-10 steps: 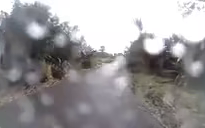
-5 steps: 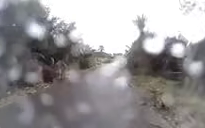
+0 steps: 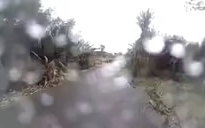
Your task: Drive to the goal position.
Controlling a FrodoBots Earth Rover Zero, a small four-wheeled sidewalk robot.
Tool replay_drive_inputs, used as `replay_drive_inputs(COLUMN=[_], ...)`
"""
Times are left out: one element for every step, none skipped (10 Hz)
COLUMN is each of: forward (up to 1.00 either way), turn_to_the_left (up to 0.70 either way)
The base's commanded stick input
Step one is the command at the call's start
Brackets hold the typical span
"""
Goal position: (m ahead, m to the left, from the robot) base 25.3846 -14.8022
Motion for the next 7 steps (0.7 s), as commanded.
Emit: replay_drive_inputs(forward=[1.00, 1.00, 1.00, 1.00, 1.00, 1.00, 1.00], turn_to_the_left=[0.00, -0.02, -0.02, -0.02, -0.03, -0.04, -0.05])
